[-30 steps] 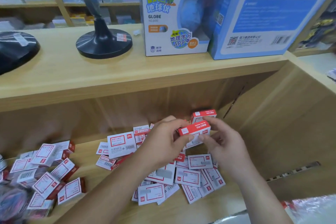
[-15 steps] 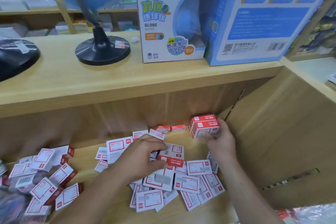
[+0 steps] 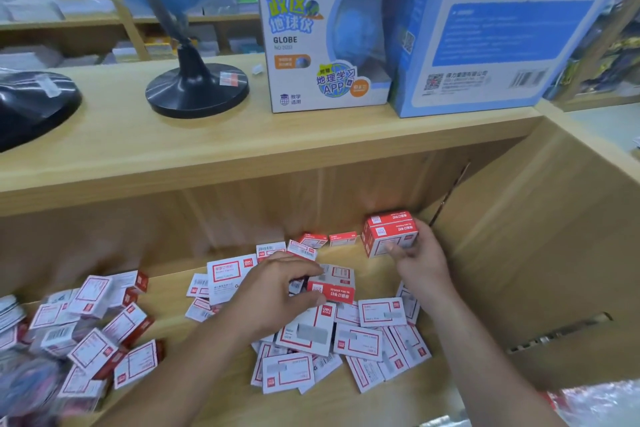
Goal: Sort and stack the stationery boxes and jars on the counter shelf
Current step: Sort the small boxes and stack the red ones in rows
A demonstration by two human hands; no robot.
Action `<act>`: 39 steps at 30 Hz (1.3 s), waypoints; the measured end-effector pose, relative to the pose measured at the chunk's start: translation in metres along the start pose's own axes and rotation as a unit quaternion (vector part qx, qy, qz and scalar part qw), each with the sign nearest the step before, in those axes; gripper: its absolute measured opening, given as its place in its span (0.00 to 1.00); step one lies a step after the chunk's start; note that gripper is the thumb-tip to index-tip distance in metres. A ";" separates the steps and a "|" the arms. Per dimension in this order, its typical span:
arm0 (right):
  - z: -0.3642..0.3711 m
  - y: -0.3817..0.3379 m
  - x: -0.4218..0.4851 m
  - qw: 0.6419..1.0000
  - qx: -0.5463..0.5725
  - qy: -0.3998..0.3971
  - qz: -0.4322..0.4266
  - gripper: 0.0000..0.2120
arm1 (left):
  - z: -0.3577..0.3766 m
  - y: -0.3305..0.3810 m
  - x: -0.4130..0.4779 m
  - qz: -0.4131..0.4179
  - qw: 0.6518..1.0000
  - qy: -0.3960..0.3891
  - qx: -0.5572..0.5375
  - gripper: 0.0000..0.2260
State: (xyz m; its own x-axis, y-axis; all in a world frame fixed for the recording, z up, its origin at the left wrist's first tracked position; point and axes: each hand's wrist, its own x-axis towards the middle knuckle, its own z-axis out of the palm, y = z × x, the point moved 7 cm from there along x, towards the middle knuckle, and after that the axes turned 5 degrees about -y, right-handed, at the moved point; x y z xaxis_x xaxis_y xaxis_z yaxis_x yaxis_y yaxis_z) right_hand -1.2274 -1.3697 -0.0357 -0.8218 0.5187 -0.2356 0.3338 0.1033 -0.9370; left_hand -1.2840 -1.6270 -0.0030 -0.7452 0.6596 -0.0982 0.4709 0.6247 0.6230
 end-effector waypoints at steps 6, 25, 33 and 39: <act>-0.001 0.000 -0.001 1.000 0.003 -0.001 -0.003 0.27 | -0.004 0.010 0.004 0.002 0.999 0.031 -0.011 0.14; 0.011 -0.047 -0.088 0.990 0.112 -0.089 -0.018 0.14 | -0.003 0.044 -0.005 -0.061 0.904 0.013 -0.423 0.18; 0.018 -0.030 -0.087 0.992 0.095 -0.085 0.018 0.06 | 0.010 0.049 0.007 -0.047 0.930 0.043 -0.362 0.09; 0.043 -0.043 -0.079 0.987 0.040 -0.132 -0.082 0.21 | 0.038 0.053 0.036 -0.049 0.982 0.021 -0.179 0.21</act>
State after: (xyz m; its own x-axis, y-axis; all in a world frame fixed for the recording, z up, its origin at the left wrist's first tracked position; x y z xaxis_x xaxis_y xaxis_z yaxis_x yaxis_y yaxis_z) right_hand -1.1964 -1.4518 0.0120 -0.9570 0.2598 -0.1289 0.1582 0.0950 -0.9828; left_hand -1.2677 -1.5545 -0.0030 -0.8010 0.5809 -0.1447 0.2040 0.4922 0.8462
